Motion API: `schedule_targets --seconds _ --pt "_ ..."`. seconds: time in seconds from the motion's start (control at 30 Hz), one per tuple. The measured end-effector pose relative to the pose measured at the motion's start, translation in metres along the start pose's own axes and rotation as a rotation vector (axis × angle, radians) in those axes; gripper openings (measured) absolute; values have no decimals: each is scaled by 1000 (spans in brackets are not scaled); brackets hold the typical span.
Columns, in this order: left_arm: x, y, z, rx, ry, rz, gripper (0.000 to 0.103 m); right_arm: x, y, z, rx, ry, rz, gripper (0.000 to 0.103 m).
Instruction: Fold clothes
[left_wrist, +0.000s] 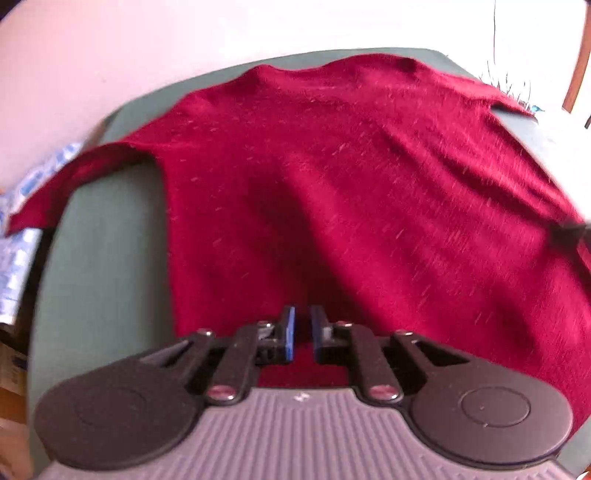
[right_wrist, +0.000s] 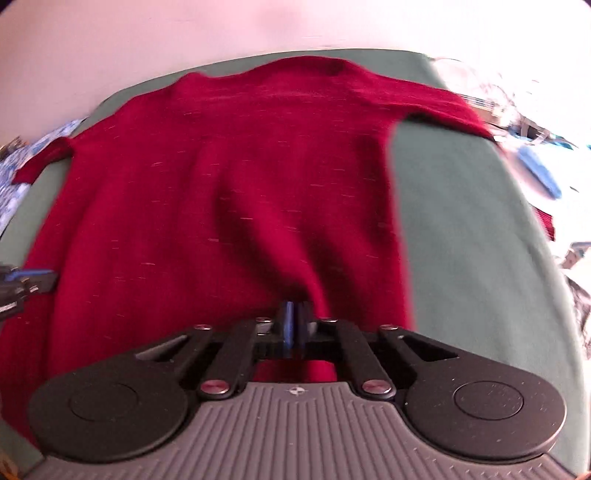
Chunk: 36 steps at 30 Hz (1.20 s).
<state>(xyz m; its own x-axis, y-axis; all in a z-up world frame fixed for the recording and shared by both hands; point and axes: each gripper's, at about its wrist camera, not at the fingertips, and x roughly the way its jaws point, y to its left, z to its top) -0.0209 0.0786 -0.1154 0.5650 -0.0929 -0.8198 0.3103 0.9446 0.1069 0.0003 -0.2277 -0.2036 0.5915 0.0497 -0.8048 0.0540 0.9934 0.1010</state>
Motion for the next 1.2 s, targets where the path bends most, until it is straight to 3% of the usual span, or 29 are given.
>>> schedule_targets --seconds 0.07,0.1,0.13,0.2,0.27,0.3,0.4,0.47,0.53,0.63,0.77,0.83,0.93,1.03,1.13,1.2 --pt "5 -1 -5 15 12 10 20 -7 -11 2 82 17 4 0" --pt "7 -2 -7 23 18 14 20 -14 -13 2 112 8 36 9" --pt "9 -3 -9 31 24 19 20 -21 -14 0 139 -6 77 9" --pt "8 -8 -4 56 -6 21 20 -26 0 -2 105 -5 113 10" --pt "21 -9 -2 60 36 28 26 -18 13 -6 44 32 46 10" --pt "20 -7 -6 58 28 27 27 -14 14 -10 32 51 -3 10" --pt "13 1 -16 68 16 33 27 -22 -2 -18 66 44 -44 10" --pt "8 6 -19 60 25 14 21 -36 3 -20 57 40 -32 16" --pt "3 6 -17 50 27 -41 24 -46 17 -26 23 55 33 15" --pt "6 2 -29 122 25 -6 29 -53 29 -43 -17 120 32 15" --pt "-3 13 -39 189 36 -4 32 -69 10 -61 8 109 -98 2" --pt "-8 19 -31 194 38 -40 31 -75 12 -54 43 97 -99 8" --pt "-7 6 -3 183 -62 -75 30 -63 28 -26 83 24 -45 10" --pt "20 -12 28 161 -114 -97 32 -42 44 3 114 -34 -4 10" --pt "52 -13 34 140 -64 -72 28 -6 45 21 95 -3 -45 9" --pt "56 -6 28 130 -55 -44 32 -8 27 17 116 1 -3 7"
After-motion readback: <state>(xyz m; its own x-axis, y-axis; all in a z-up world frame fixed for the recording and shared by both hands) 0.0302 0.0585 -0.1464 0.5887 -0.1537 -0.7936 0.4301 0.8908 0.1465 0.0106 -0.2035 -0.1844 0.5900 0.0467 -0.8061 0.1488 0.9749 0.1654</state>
